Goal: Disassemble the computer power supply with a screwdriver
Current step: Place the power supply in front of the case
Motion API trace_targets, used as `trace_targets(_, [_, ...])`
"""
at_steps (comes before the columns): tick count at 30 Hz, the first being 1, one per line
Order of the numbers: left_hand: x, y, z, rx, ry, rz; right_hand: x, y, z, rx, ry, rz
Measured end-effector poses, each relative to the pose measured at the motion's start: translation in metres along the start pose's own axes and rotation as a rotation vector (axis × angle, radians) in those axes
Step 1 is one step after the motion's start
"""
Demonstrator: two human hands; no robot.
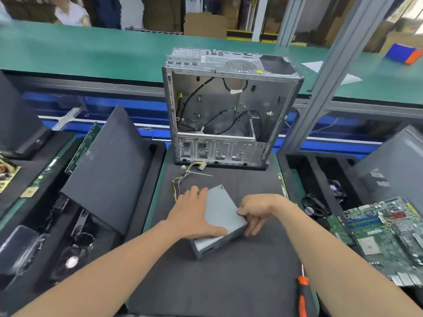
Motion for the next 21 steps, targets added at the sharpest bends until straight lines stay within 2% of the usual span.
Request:
trace_targets(3, [0.005, -0.003, 0.007, 0.129, 0.077, -0.119, 0.005, 0.002, 0.008, 0.053, -0.027, 0.078])
trace_targets(7, [0.015, 0.004, 0.027, 0.206, 0.135, -0.185, 0.015, -0.002, 0.014, -0.028, -0.144, 0.32])
trace_targets(9, [0.027, 0.012, 0.041, 0.15, 0.143, -0.114, 0.01, -0.01, 0.013, -0.05, -0.275, 0.326])
trace_targets(12, [0.04, 0.022, 0.06, 0.03, 0.079, 0.183, -0.006, -0.008, 0.007, 0.083, -0.451, 0.31])
trace_targets(15, [0.042, 0.027, 0.064, -0.062, 0.076, 0.311, -0.022, -0.001, -0.006, 0.007, -0.574, 0.373])
trace_targets(17, [0.041, 0.027, 0.061, -0.102, 0.086, 0.393, -0.028, 0.004, -0.01, -0.028, -0.65, 0.289])
trace_targets(21, [0.03, 0.008, 0.049, -0.153, 0.057, 0.618, -0.037, 0.015, -0.014, 0.137, -0.772, -0.064])
Point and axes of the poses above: each hand's wrist, its own z-axis away from the middle knuckle, its own y-axis out of the palm, x = y × z, the point moved 3 cm from there along -z, towards the middle knuckle, and after that the axes turned 2 degrees about -x, right-handed, at the moved point
